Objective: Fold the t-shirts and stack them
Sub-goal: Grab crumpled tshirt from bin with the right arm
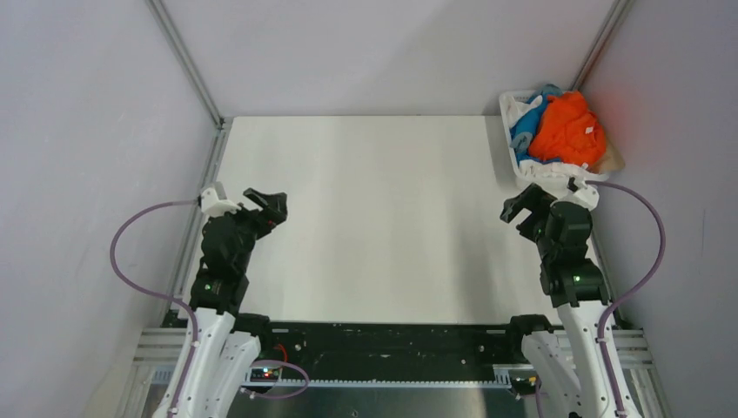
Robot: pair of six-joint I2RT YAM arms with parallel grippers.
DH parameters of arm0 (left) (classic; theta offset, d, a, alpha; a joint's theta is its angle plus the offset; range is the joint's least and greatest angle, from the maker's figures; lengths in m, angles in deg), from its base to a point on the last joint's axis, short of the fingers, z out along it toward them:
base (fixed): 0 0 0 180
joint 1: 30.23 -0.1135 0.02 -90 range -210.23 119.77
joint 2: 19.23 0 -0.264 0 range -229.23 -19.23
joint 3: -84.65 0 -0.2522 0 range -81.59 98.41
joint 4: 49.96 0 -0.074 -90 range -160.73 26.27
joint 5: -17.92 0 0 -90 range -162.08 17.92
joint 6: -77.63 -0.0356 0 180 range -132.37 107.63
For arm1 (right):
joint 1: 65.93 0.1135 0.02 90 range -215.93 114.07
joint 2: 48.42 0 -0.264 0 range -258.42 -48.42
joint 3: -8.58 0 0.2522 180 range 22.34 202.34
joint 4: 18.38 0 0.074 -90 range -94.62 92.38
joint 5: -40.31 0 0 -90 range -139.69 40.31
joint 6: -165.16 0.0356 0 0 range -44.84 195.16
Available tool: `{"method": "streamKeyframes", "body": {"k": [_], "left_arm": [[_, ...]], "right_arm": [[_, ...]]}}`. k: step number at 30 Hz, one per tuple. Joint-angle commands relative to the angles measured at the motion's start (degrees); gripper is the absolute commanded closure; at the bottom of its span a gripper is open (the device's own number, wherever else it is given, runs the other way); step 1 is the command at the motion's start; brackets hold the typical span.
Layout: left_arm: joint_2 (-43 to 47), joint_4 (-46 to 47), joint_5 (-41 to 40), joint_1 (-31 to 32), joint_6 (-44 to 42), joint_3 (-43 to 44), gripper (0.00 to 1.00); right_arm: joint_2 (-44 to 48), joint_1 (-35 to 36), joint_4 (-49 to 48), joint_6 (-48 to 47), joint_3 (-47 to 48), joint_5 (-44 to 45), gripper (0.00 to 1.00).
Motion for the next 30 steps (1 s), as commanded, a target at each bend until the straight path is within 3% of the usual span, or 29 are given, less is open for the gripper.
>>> {"method": "streamKeyframes", "body": {"k": [1, 4, 9, 13, 19, 26, 30], "left_arm": [[-0.5, 0.6, 2.4, -0.4, -0.9, 2.6, 0.02], [-0.6, 0.6, 0.9, -0.4, -1.1, 1.7, 0.02], [-0.6, 0.6, -1.4, -0.4, -1.6, 0.2, 0.02], [-0.2, 0.6, -3.1, -0.4, -2.3, 0.0, 0.02], [1.8, 0.6, -8.3, -0.4, -1.3, -1.9, 0.02], [3.8, 0.7, -12.7, -0.5, -0.8, -3.2, 0.02], [4.0, 0.6, -14.4, -0.5, -0.5, -3.8, 0.02]], "right_arm": [[-0.5, 0.2, -12.3, -6.0, 2.6, 1.6, 0.00], [-6.6, -0.6, -22.8, -12.3, 4.8, 1.0, 0.00], [-30.2, -14.8, -14.4, -4.7, 25.2, -1.9, 0.00], [-44.5, -20.6, -13.7, -3.3, 35.6, -6.0, 0.00], [-60.5, -20.8, -11.8, -7.1, 48.8, -1.9, 0.00], [-81.0, -20.6, 0.8, -4.4, 70.6, -2.3, 0.07], [-86.5, -19.8, 1.0, -3.1, 73.7, -3.9, 0.12]]}}
